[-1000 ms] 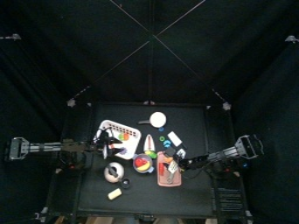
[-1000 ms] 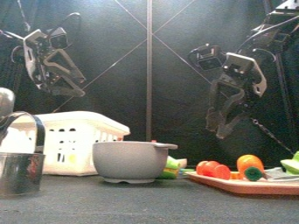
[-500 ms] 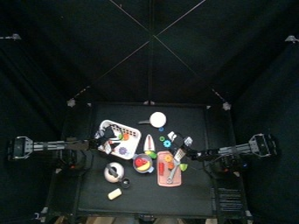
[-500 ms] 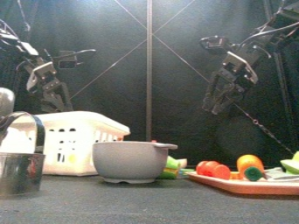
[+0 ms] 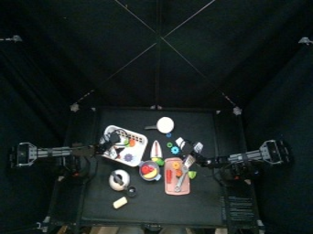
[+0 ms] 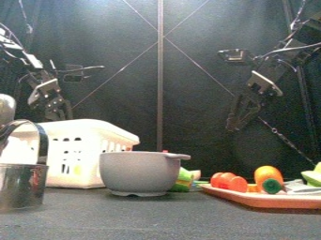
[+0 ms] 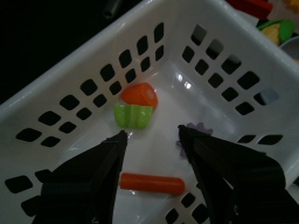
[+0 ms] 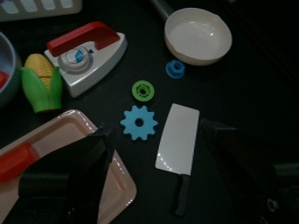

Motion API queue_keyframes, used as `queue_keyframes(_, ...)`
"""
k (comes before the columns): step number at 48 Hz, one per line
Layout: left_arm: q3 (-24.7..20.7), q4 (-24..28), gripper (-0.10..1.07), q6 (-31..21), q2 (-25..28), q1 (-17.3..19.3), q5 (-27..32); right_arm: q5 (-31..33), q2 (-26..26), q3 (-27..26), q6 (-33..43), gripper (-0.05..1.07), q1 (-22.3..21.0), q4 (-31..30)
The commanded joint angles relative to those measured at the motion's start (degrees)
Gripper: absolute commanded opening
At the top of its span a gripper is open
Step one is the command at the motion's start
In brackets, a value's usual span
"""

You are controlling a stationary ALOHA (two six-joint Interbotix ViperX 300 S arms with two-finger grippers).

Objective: Grab starfruit bottom

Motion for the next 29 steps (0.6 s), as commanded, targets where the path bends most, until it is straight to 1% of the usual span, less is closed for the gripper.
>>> queue_keyframes(1,-2.2,1.2,0.88,-0.1,2.4,0.4,-0.1,0.2,-0.9,-0.1,0.1,1.04,0.1,0.3)
queue_keyframes(14,-4.3,1.6,0.91,-0.3,8.9,3.3,0.1,-0.1,-0.9,-0.2,0.1,1.04,0.1,0.5)
queue_keyframes(22,-5.1,1.9,0.98,0.0,12.1,3.9,-0.3,-0.1,-0.9,-0.3,0.0,1.04,0.2,1.7)
queue_keyframes(29,-5.9,5.1,1.0,-0.3,14.5,4.7,-0.2,-0.1,-0.9,-0.3,0.0,1.04,-0.1,1.7)
